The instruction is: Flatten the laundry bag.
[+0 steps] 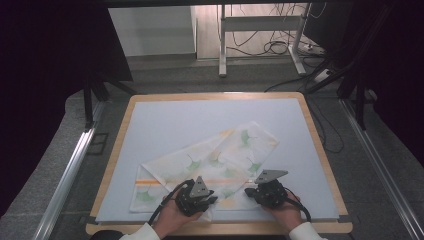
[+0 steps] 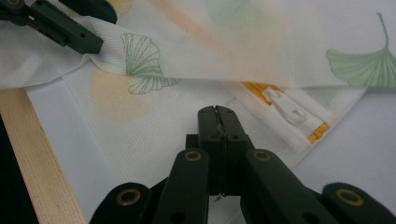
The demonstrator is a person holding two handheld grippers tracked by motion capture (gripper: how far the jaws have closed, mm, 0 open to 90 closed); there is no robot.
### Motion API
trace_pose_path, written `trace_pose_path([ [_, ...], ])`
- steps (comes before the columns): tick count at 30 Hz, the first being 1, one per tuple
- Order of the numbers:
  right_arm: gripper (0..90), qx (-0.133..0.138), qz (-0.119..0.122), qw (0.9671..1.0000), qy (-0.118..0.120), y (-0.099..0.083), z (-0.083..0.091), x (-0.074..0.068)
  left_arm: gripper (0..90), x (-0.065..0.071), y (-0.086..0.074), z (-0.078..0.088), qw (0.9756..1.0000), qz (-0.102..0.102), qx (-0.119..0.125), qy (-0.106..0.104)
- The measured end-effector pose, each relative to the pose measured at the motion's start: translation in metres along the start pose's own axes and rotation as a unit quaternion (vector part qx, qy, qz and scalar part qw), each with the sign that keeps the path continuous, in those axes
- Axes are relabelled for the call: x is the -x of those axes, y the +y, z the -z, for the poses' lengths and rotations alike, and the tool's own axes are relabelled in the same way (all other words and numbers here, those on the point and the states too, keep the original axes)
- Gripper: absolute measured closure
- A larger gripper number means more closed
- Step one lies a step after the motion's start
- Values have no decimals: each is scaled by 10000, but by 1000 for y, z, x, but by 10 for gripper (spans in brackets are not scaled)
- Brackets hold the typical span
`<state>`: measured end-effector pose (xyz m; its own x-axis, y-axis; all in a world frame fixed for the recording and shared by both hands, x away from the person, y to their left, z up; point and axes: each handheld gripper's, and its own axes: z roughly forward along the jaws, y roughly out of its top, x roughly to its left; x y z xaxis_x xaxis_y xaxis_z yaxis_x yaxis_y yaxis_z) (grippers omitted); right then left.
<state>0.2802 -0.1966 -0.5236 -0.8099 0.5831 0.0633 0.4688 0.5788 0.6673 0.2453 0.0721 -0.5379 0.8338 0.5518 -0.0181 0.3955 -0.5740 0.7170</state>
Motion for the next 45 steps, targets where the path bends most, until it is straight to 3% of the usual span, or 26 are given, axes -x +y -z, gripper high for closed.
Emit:
trace_pose_path([
  [4,893,-4,0,10000,-7,0,0,0,878,3,1,-1,9999,-70,2,72],
  [10,892,-5,38,10000,-26,0,0,0,889,0,2,0,10000,15,-6,-3],
  [15,892,-13,41,10000,-38,0,1,0,891,-5,0,2,9996,250,3,-153],
  [20,892,-9,69,10000,-60,0,1,0,892,-8,1,3,9996,244,38,-98],
  [24,892,-19,67,10000,-47,0,1,0,892,-13,2,8,9995,285,156,-53],
  [26,892,-19,70,10000,-45,0,1,0,892,-17,2,11,9989,394,229,-125],
  [30,893,-16,64,10000,-65,0,1,0,892,-25,2,16,9980,518,360,-73],
  [45,892,-33,52,10000,-36,0,1,1,893,-42,3,30,9959,645,627,87],
])
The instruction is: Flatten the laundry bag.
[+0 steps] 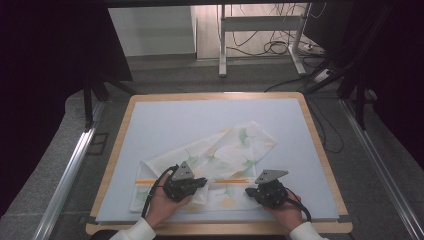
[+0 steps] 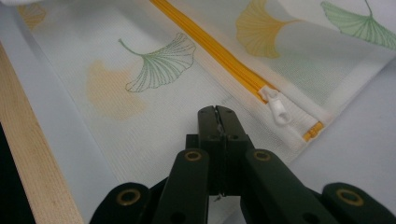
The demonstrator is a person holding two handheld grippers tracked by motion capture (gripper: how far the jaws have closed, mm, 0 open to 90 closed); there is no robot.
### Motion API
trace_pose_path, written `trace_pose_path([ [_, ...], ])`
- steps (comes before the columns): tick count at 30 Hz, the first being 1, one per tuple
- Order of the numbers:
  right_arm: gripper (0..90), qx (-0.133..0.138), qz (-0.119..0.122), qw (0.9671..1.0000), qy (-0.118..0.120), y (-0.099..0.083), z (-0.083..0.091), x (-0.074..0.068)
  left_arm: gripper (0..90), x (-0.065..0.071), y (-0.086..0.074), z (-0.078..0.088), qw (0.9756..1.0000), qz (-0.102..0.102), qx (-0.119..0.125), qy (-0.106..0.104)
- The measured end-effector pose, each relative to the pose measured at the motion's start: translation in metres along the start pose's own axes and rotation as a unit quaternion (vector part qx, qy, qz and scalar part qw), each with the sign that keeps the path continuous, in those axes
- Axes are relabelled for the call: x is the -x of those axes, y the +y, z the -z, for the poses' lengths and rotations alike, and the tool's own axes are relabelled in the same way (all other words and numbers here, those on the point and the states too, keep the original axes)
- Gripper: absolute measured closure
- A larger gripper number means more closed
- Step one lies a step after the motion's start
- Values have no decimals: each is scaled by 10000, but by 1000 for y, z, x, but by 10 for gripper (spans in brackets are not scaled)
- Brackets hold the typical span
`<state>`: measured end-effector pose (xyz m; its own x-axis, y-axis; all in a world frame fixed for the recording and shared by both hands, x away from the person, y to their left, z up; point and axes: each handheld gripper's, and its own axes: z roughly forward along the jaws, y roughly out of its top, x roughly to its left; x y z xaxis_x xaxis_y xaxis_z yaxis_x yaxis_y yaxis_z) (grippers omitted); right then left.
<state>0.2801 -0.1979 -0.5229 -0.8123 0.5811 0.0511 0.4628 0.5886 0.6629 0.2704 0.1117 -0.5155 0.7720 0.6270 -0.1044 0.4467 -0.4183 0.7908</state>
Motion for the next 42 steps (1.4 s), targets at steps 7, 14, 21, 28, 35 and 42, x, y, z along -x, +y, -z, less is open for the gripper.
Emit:
trace_pose_path([
  [7,893,5,24,10000,1,0,0,0,893,-7,2,4,9999,137,86,29],
  [14,892,3,26,10000,5,0,0,0,893,-14,6,5,9997,164,143,126],
  [21,892,3,34,10000,7,0,0,0,893,-19,10,5,9996,156,162,186],
  [28,893,8,36,10000,1,0,0,0,893,-27,14,6,9992,232,230,226],
  [35,893,5,36,10000,5,0,0,0,893,-33,14,10,9987,305,275,303],
  [42,892,8,48,10000,1,0,0,0,894,-37,16,12,9983,342,330,338],
])
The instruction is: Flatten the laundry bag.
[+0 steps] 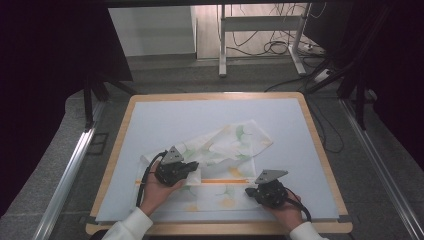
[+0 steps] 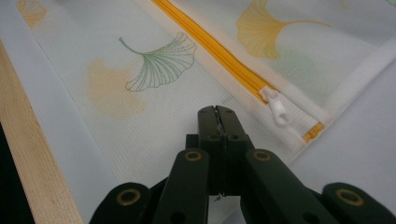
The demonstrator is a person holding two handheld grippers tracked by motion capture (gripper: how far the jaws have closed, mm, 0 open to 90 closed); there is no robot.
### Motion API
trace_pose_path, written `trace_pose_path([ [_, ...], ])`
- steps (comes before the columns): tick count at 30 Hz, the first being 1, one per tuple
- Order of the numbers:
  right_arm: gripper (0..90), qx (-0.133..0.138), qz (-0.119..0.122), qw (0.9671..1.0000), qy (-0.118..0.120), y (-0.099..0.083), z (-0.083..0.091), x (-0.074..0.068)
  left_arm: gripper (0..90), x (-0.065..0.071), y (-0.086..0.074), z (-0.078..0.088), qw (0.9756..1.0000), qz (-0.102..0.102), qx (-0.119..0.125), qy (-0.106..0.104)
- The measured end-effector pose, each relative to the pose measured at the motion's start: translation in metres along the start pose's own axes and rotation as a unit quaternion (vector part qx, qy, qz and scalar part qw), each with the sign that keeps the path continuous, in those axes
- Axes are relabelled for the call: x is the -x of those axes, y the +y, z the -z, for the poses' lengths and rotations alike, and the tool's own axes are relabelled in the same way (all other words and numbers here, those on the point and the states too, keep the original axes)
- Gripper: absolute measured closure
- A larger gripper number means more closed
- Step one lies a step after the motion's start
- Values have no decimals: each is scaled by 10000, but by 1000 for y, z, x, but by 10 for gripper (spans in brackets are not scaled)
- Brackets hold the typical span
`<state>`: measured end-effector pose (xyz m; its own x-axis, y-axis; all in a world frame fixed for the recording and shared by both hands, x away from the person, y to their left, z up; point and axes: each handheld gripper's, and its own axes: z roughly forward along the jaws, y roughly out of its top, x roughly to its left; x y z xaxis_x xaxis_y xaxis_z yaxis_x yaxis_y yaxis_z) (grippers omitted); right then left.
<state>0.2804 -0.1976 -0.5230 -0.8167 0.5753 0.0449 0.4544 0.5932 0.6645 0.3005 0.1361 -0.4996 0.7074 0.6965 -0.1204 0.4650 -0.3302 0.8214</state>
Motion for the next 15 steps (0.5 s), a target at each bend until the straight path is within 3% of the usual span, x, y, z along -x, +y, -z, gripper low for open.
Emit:
trace_pose_path([
  [15,892,-5,43,10000,-22,0,0,-1,894,-21,0,4,9995,246,97,178],
])
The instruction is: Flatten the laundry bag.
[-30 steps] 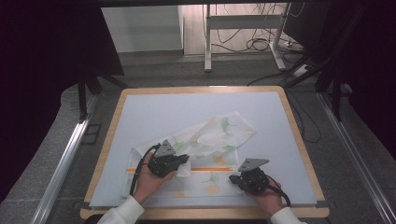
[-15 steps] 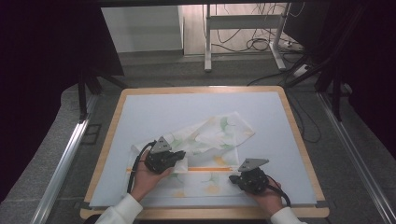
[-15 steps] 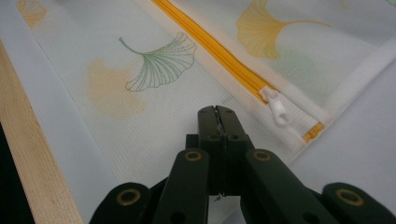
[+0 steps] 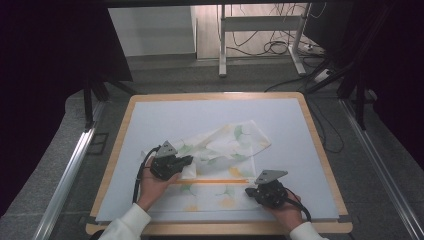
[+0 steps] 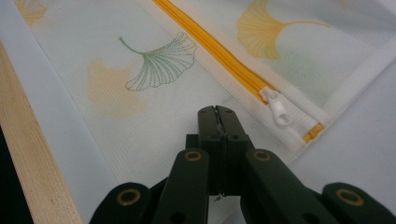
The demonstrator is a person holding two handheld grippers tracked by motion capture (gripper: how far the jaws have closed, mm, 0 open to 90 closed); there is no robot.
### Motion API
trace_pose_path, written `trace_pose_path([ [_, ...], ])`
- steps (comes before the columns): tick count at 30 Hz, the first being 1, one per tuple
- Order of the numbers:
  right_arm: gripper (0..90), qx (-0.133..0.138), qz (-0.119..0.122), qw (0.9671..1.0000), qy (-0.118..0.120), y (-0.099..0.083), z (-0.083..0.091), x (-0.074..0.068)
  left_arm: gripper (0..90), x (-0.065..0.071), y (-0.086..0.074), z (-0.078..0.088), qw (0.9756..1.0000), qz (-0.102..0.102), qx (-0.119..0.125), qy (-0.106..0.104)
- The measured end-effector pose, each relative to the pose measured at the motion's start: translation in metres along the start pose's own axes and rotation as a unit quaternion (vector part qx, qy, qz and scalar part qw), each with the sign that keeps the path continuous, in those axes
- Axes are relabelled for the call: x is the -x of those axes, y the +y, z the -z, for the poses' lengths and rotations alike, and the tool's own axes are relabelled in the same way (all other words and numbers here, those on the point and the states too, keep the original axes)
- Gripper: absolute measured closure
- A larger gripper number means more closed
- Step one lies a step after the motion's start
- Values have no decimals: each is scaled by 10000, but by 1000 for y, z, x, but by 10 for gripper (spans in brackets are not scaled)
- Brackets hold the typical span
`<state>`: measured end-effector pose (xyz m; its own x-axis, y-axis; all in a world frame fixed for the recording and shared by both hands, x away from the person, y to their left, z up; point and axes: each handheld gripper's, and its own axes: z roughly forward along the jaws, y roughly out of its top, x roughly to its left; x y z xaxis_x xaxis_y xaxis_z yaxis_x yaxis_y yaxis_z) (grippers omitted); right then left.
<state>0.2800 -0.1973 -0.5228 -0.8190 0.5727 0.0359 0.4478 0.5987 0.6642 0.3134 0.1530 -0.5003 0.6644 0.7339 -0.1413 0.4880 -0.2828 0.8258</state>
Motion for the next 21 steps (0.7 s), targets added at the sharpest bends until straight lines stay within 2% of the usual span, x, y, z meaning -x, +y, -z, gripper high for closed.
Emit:
trace_pose_path([
  [7,892,0,1,10000,4,0,0,0,894,-7,-1,2,9999,64,30,84],
  [16,892,4,-5,10000,16,0,0,0,894,-20,-2,3,9995,266,104,140],
  [21,892,5,1,10000,14,0,0,0,895,-23,-3,4,9994,289,112,181],
])
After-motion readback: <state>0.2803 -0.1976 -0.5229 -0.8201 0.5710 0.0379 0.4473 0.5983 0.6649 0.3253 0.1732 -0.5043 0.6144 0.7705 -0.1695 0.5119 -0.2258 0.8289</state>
